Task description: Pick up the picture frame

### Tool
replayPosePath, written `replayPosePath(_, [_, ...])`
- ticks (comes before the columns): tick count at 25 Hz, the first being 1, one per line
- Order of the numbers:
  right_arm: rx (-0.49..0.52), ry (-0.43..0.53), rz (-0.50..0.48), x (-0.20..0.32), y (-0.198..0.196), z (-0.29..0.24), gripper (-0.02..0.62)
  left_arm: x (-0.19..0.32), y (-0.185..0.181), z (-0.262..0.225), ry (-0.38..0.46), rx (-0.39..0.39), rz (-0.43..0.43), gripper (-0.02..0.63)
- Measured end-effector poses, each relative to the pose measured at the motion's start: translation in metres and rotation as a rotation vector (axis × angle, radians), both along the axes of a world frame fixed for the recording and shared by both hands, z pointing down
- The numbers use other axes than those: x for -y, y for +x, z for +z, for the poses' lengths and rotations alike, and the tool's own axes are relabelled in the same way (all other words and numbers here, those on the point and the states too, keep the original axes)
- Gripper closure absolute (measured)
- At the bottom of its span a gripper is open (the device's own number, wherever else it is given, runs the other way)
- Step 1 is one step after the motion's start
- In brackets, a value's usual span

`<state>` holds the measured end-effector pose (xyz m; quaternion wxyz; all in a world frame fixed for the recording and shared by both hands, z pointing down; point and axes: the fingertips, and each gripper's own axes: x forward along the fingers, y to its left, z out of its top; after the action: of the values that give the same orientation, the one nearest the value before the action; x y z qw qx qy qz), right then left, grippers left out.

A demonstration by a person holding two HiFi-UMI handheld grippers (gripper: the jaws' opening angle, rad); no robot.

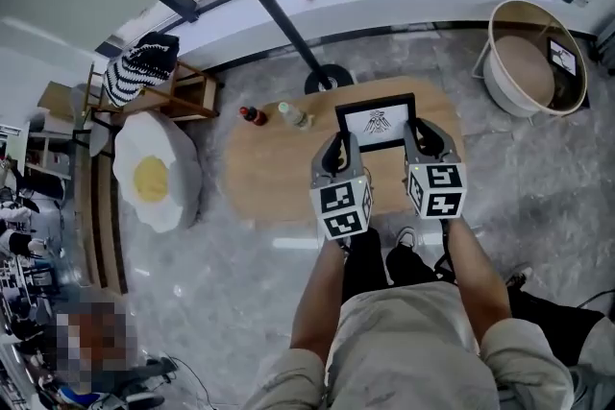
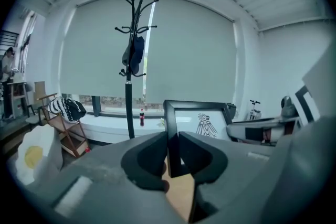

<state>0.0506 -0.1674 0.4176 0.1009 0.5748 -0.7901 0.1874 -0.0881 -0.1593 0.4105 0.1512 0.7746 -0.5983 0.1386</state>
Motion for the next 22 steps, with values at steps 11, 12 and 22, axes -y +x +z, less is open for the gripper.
replayPosePath(11, [0.047, 0.2, -0.088, 0.005, -0.077, -0.13, 0.525, -0.01, -0.076, -0.134, 0.239, 0.001, -0.08, 0.526])
replayPosePath(12, [0.056, 0.21, -0.091, 0.005, -0.086, -0.14, 0.524, -0.012, -0.084, -0.144, 0.255, 0.002, -0.085, 0.526])
replayPosePath(22, [0.051, 0.368, -0.121, -0.012, -0.141, -0.228, 0.523, -0.031, -0.14, -0.225, 0.412, 0.003, -0.105, 0.528])
